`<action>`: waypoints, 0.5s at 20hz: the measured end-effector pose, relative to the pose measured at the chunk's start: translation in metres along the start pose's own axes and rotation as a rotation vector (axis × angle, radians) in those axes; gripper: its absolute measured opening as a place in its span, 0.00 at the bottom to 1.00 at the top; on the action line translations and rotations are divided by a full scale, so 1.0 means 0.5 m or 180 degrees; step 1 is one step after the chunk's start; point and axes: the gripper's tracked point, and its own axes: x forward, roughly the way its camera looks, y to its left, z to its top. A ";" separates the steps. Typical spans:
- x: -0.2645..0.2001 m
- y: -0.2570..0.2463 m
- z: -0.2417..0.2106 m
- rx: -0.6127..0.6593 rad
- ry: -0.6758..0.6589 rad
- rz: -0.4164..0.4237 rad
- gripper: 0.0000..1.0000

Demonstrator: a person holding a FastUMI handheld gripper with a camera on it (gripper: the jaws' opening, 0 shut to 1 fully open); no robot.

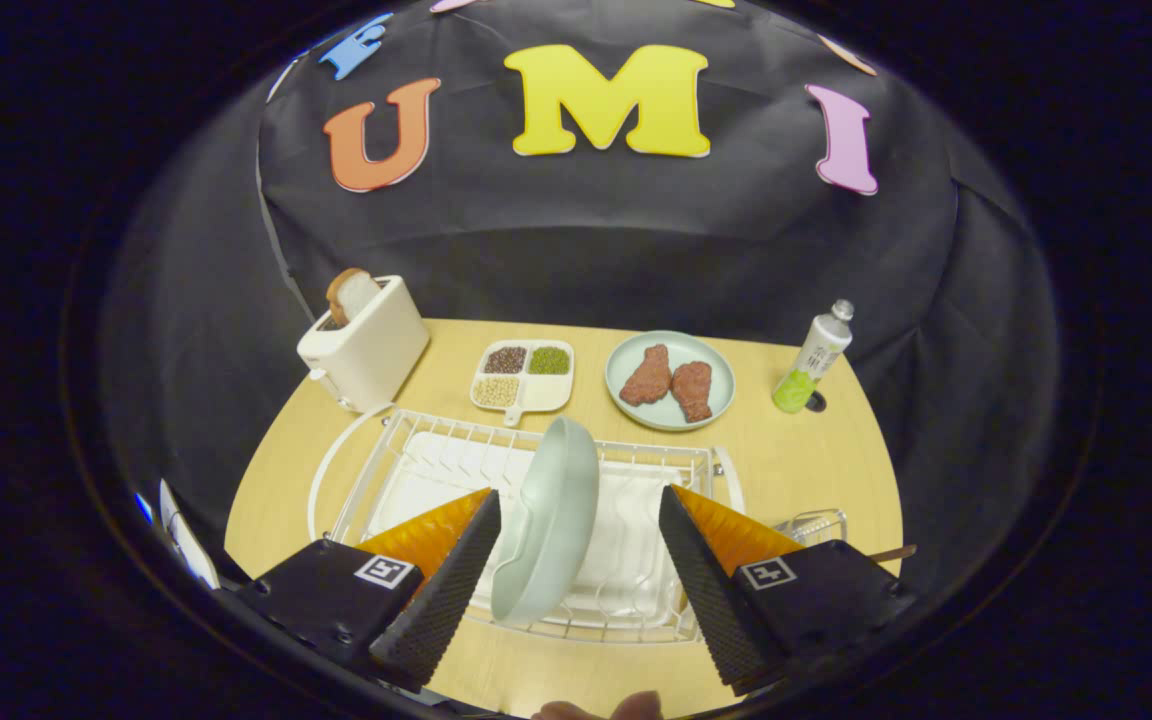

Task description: Take the plate from the dish rack, then take the spoon from the basket and place it into the plate.

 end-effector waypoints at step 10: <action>0.101 0.034 -0.032 0.0312 0.0636 -0.0037 0.89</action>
